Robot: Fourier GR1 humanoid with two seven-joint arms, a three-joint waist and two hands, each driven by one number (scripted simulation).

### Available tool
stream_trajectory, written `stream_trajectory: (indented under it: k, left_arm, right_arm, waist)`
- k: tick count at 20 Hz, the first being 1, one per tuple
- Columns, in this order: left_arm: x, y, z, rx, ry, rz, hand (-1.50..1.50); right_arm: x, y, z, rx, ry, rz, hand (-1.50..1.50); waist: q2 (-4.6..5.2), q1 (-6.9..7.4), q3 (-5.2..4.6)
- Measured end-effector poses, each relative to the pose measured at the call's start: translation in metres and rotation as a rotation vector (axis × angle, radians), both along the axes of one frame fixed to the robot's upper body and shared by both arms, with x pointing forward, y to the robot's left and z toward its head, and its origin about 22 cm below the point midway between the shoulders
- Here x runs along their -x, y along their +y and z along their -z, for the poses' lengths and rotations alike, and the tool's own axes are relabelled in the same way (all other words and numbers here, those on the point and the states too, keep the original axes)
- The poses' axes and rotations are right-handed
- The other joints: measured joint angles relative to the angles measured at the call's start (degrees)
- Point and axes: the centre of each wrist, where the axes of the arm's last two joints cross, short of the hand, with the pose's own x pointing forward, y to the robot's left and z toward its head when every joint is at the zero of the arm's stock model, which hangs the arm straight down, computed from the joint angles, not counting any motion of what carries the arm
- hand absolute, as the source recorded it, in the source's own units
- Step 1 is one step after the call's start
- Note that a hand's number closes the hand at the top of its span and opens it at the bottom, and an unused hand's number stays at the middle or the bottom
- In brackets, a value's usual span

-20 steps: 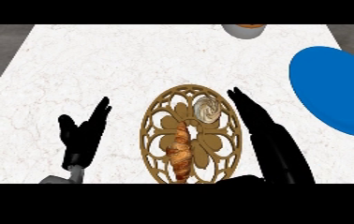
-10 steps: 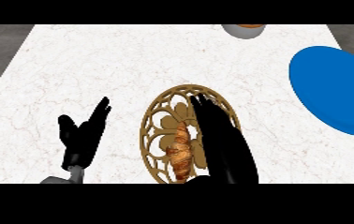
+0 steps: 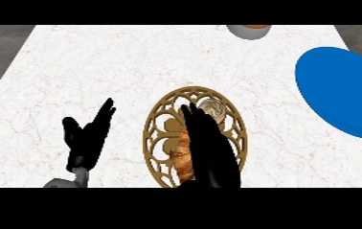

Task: Pick the croissant from the placemat and place it in the plate

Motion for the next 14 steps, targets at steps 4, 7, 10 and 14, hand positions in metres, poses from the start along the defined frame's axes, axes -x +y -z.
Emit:
stream_trajectory:
  k: [4, 7, 10, 14]
  left_arm:
    - [0.005, 0.003, -0.001, -0.009, -0.009, 0.001, 0.00]
    - [0.004, 0.006, -0.003, -0.007, 0.003, -0.003, 0.00]
    - [0.002, 0.005, 0.000, -0.004, 0.002, 0.001, 0.00]
    - [0.001, 0.004, -0.002, -0.006, 0.002, -0.002, 0.00]
  right_arm:
    - [0.000, 0.009, 0.009, 0.053, 0.004, 0.009, -1.50]
    - [-0.004, 0.008, 0.017, 0.091, 0.009, 0.031, -1.50]
    - [-0.010, 0.010, 0.023, 0.116, 0.017, 0.044, -1.50]
    - [-0.016, 0.007, 0.033, 0.134, 0.048, 0.053, -1.50]
  waist:
    - [-0.03, 0.08, 0.01]
    - [0.04, 0.01, -0.06]
    - [0.01, 0.01, -0.01]
    - [0.03, 0.04, -0.02]
